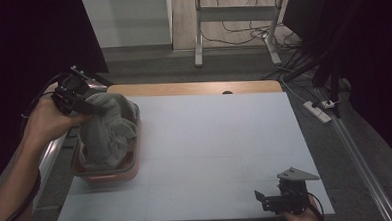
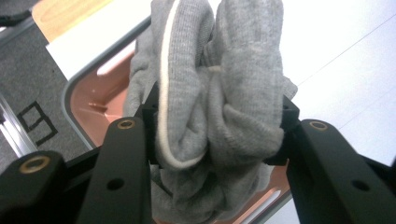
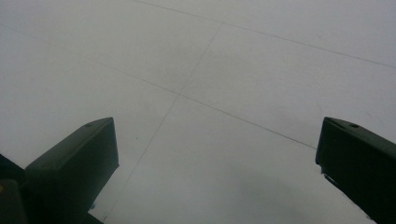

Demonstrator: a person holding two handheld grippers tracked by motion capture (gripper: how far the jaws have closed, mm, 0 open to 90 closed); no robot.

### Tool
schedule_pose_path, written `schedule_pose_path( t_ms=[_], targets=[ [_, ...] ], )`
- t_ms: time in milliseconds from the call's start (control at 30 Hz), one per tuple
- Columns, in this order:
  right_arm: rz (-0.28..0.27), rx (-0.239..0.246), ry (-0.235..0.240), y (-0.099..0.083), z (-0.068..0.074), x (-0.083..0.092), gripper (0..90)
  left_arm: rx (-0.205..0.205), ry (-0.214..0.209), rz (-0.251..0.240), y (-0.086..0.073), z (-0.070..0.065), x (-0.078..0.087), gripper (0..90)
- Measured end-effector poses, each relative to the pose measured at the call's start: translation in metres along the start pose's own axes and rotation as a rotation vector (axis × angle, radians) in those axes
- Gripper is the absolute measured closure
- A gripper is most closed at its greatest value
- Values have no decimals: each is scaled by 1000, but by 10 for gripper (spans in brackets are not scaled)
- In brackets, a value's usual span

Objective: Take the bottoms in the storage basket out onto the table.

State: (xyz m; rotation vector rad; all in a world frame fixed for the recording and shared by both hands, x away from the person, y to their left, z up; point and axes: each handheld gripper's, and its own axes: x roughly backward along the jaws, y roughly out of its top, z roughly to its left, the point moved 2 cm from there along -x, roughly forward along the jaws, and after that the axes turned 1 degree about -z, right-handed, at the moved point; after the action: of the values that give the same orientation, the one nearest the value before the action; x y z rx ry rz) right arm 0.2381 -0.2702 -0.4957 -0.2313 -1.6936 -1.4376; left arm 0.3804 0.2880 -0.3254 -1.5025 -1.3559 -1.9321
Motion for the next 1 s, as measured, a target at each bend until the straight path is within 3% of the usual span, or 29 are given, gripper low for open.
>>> schedule_pose_path(
  t_ms=[533,1000],
  targets=[
    [-2,-1,1,0,0,0,0,-62,12,-50,34,-21,29,548],
    [-7,-4,6,0,0,1,0,-114,-5,-86,67,-46,36,548]
  ],
)
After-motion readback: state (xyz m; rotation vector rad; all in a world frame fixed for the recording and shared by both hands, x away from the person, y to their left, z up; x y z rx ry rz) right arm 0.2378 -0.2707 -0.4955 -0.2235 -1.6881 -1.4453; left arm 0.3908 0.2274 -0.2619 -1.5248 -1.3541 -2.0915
